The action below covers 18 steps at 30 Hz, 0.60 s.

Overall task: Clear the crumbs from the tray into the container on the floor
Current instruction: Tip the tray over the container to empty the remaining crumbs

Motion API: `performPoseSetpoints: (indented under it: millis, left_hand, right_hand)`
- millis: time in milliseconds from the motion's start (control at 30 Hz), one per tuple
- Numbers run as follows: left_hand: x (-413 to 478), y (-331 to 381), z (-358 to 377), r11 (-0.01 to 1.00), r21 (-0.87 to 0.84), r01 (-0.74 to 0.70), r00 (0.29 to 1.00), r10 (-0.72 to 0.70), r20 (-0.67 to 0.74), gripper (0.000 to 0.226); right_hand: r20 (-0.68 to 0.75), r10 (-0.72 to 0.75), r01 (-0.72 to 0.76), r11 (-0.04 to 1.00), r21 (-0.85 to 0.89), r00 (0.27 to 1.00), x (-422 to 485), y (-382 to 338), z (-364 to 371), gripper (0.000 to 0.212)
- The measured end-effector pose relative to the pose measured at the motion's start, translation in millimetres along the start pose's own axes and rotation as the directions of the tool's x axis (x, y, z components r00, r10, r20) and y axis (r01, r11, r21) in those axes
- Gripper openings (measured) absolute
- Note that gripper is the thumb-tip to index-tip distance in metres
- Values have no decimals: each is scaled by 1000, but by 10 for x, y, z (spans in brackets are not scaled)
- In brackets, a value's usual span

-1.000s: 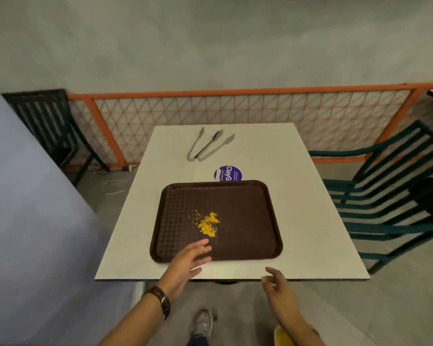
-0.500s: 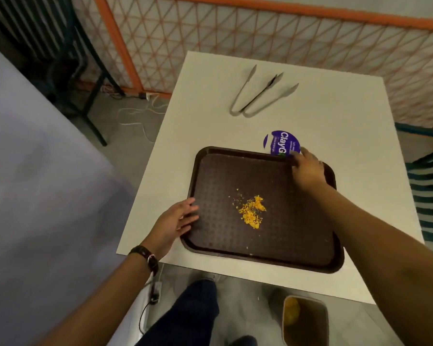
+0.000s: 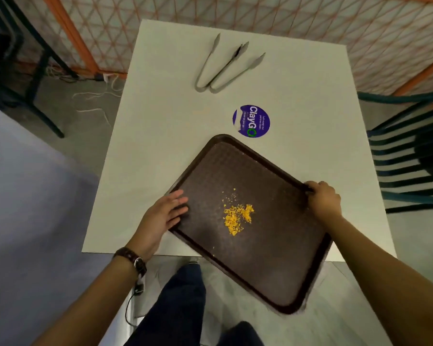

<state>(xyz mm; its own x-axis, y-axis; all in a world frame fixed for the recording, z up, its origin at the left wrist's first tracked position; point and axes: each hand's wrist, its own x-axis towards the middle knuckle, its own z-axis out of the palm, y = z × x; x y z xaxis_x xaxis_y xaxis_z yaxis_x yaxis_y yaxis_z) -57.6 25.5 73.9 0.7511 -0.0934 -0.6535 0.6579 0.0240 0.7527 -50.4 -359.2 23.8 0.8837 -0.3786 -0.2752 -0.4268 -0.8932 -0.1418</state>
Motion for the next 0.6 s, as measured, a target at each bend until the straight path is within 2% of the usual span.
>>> performPoseSetpoints:
  millis: [167,267,333,467,600]
  left_hand:
    - [-341,-391,396,982,92,-166,979,175,-101,26]
    - [-660,-857,624,981,63,-182,962,191,-194,25]
    - [-886,-1208,771,983,51,-177,958,184,-222,22]
    - [-1415,-1925,1153,976,135,-170,954,198,-226,27]
    - [-1912,-2469,1623,960,267,-88,988,118,-99,42]
  right_hand:
    - [62,111,-119,981,150,992,-985,759,207,29]
    - [85,196,-213,925,316,977,-1590,1036,305,26]
    - [74,219,-227,847,481,973,-1967,1231,426,24]
    - [15,288,-213,670,711,958,-2741,1777,683,20]
    - [25,401,-275,578,768,916,-3562,2447,682,25]
